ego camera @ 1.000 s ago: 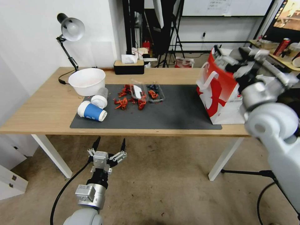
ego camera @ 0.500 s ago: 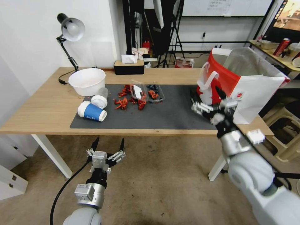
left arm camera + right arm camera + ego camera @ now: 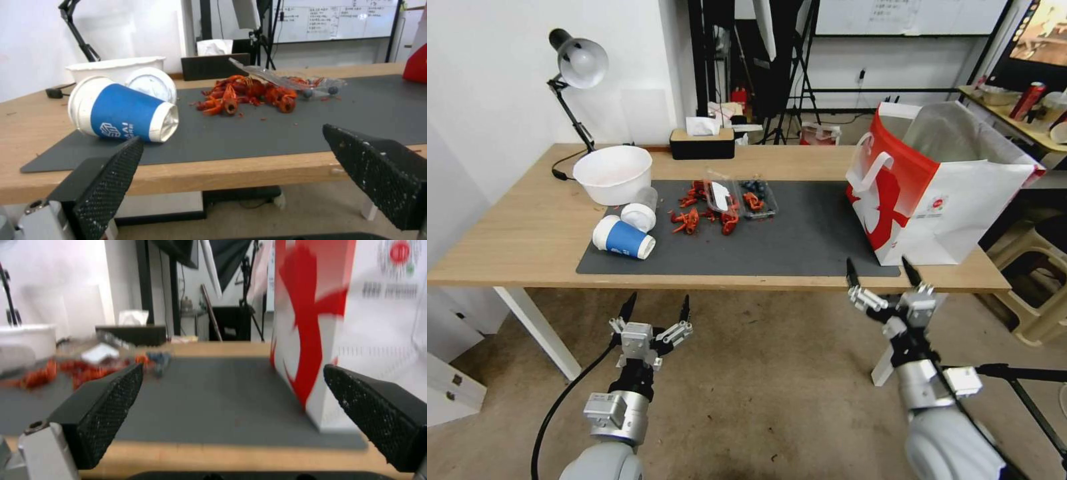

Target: Pick up the trash from the table and place it into the takeout bag.

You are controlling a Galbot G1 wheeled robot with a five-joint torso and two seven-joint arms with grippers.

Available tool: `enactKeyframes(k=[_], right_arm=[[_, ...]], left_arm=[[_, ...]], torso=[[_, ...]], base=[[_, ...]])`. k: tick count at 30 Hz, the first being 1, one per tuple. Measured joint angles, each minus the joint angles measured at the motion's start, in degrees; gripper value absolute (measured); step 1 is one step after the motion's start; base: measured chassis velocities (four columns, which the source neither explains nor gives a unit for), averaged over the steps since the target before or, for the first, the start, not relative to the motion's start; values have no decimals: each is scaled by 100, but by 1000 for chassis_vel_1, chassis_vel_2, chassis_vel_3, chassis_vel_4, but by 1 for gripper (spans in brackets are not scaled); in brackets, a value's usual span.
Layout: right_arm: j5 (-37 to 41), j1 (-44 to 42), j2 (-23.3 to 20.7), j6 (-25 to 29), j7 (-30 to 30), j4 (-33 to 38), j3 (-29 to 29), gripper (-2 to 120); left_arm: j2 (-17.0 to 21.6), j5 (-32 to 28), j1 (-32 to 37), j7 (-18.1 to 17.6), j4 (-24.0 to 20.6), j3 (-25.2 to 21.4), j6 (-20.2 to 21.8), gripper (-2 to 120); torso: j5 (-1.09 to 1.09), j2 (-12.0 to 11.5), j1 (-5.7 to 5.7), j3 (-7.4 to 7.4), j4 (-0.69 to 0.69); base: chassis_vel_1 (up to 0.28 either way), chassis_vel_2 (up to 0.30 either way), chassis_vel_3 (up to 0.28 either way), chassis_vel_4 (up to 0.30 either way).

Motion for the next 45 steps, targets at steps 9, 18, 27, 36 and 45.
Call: enactKeyframes(k=[9, 18, 27, 36, 45], right_arm=[[-135, -154, 139, 271, 36, -289, -80, 100], [-153, -120, 143, 234, 55, -261, -77, 100], [-171, -25, 121, 166, 80, -265, -110, 100], [-179, -14, 115, 106, 117, -268, -95, 100], [-248, 29, 167, 55, 135, -289, -110, 100]], left_arm=[[0, -3, -20, -14, -2, -12, 3, 100], [9, -48, -61, -27, 4, -9, 10, 100], [233, -325, -300, -290, 4, -50, 252, 100], [906, -1527, -1032, -921, 5, -72, 1146, 100], [1765, -3903, -1849, -2585, -352, 10, 2373, 100]], torso=[[0, 0, 0, 0, -1], [0, 0, 0, 0, -1], [0, 0, 0, 1, 0], [-1, 0, 0, 1, -2], [-1, 0, 1, 1, 0]], base=[[0, 0, 0, 0], [0, 0, 0, 0], [0, 0, 0, 0], [0, 0, 0, 0], [0, 0, 0, 0]])
